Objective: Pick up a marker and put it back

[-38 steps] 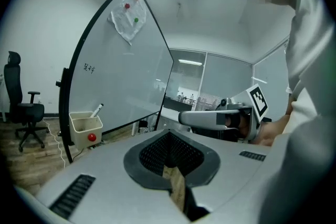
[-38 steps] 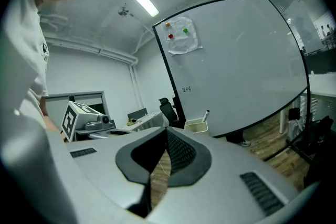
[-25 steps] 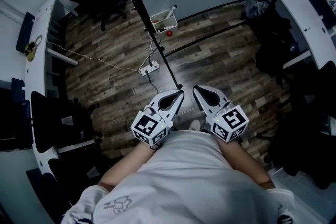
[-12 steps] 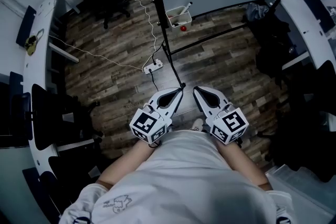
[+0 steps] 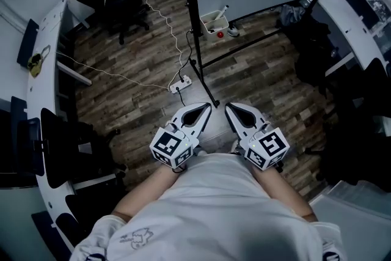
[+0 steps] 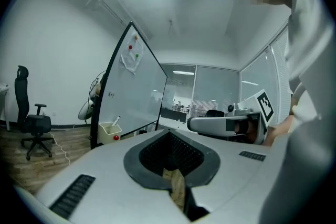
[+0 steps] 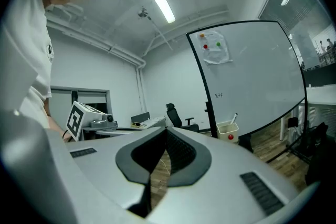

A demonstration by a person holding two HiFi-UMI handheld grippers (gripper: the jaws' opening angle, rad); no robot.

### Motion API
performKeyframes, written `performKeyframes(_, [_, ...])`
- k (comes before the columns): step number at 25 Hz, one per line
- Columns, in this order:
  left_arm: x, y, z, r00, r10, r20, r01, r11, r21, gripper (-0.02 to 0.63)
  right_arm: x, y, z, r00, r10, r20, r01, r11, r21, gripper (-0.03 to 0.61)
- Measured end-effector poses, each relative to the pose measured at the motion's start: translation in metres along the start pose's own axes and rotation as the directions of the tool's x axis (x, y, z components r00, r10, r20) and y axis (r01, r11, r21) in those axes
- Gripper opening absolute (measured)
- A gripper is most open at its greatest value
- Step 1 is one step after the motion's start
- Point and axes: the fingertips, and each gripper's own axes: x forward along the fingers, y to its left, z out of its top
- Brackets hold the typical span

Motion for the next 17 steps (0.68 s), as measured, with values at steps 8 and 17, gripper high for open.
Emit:
performKeyframes(8, [-0.043, 0.003, -0.001, 0.999, -0.048, 0.021, 0.048, 0.999, -0.004, 0.005, 0.006, 0.051, -0.010, 1.000, -0.022, 0.001, 0.022, 0.999, -0.030, 0.009])
performKeyframes(17, [-0.079, 0.004, -0.004, 0.997, -0.066, 0.029, 0.066, 0.998, -0.011, 0.005, 0.006, 0.090, -0.018, 0.999, -0.046, 0.007, 0.046, 0.998, -0.035, 0.009])
